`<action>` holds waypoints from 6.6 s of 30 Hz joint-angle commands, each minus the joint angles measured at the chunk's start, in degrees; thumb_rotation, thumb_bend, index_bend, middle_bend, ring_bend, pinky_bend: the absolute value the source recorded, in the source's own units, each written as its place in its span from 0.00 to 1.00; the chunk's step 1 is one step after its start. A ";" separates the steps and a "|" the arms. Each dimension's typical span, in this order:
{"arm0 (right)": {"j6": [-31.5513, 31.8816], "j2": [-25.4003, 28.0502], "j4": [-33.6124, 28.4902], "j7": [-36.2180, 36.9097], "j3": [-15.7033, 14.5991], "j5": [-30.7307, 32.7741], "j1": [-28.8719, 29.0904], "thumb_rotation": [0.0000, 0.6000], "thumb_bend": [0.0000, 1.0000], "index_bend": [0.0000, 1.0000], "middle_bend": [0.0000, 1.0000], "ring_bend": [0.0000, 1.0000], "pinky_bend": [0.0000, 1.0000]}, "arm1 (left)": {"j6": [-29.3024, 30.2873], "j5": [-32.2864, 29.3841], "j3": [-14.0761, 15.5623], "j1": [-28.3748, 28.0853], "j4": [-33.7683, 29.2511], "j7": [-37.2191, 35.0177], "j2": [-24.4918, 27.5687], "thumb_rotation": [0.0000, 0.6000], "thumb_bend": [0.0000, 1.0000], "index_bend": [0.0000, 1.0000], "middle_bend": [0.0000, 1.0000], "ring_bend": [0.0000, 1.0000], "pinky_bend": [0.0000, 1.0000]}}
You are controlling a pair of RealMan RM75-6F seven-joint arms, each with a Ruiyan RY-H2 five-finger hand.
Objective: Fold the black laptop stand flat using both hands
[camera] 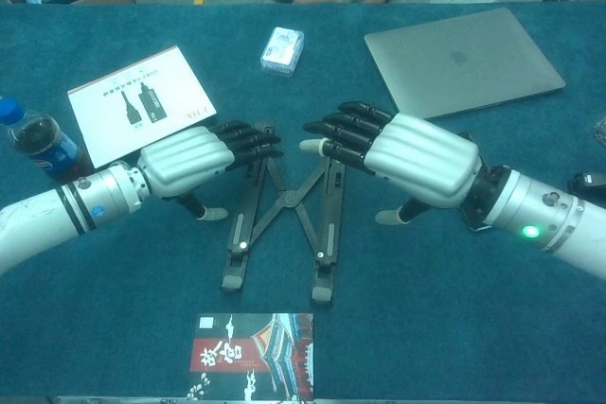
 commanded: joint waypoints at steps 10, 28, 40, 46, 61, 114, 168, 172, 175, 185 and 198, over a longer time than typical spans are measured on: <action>3.46 -7.32 10.63 -0.20 -0.74 -3.92 1.72 1.00 0.04 0.00 0.00 0.00 0.00 | -0.25 -0.44 0.01 -0.20 0.05 -1.01 -0.34 1.00 0.21 0.00 0.00 0.00 0.00; 6.23 -14.52 23.11 2.38 -2.10 -4.75 2.89 1.00 0.04 0.00 0.00 0.00 0.00 | -1.70 -1.37 0.02 -0.91 0.73 -4.09 -1.22 1.00 0.21 0.00 0.00 0.00 0.00; 7.13 -17.71 27.33 2.63 -1.65 -3.42 3.52 1.00 0.03 0.00 0.00 0.00 0.00 | -2.49 -2.15 0.11 -1.06 -0.28 -5.85 -0.86 1.00 0.21 0.00 0.00 0.00 0.00; 7.71 -19.26 28.94 3.02 -1.40 -2.72 3.72 1.00 0.03 0.00 0.00 0.00 0.00 | -2.61 -2.18 0.26 -1.10 -0.56 -6.29 -0.81 1.00 0.21 0.00 0.00 0.00 0.00; 7.83 -22.24 31.25 3.71 -0.79 -1.16 4.85 1.00 0.03 0.00 0.00 0.00 0.00 | -2.62 -2.43 0.22 -1.12 -1.37 -7.41 -0.62 1.00 0.21 0.00 0.00 0.00 0.00; -14.68 6.91 -9.67 12.80 -1.02 5.86 17.92 1.00 0.03 0.00 0.00 0.00 0.00 | 1.61 -6.91 -4.29 1.25 -13.41 2.00 13.22 1.00 0.21 0.00 0.00 0.00 0.00; -39.14 -2.23 -0.56 8.96 2.24 12.83 37.02 1.00 0.03 0.00 0.02 0.00 0.00 | 7.07 -7.17 -7.21 5.33 -12.00 -4.83 17.48 1.00 0.21 0.00 0.00 0.00 0.00; -38.57 -2.80 -0.24 8.97 2.30 13.14 36.90 1.00 0.03 0.00 0.09 0.00 0.00 | 7.14 -7.08 -7.27 5.37 -11.94 -5.04 17.45 1.00 0.21 0.00 0.00 0.00 0.00; -38.62 -3.16 0.08 8.88 2.20 13.45 36.88 1.00 0.03 0.00 0.13 0.00 0.00 | 7.16 -7.04 -7.26 5.44 -11.84 -5.19 17.43 1.00 0.21 0.00 0.00 0.00 0.00; -38.25 -3.81 0.54 8.37 2.18 14.38 36.64 1.00 0.03 0.00 0.19 0.00 0.00 | 7.19 -6.83 -7.27 5.54 -11.51 -5.92 17.25 1.00 0.21 0.00 0.00 0.00 0.00; -36.57 -3.95 0.83 8.04 1.97 14.66 35.79 1.00 0.04 0.01 0.32 0.00 0.00 | 7.03 -6.40 -7.35 5.22 -11.17 -6.47 16.59 0.99 0.21 0.00 0.00 0.00 0.00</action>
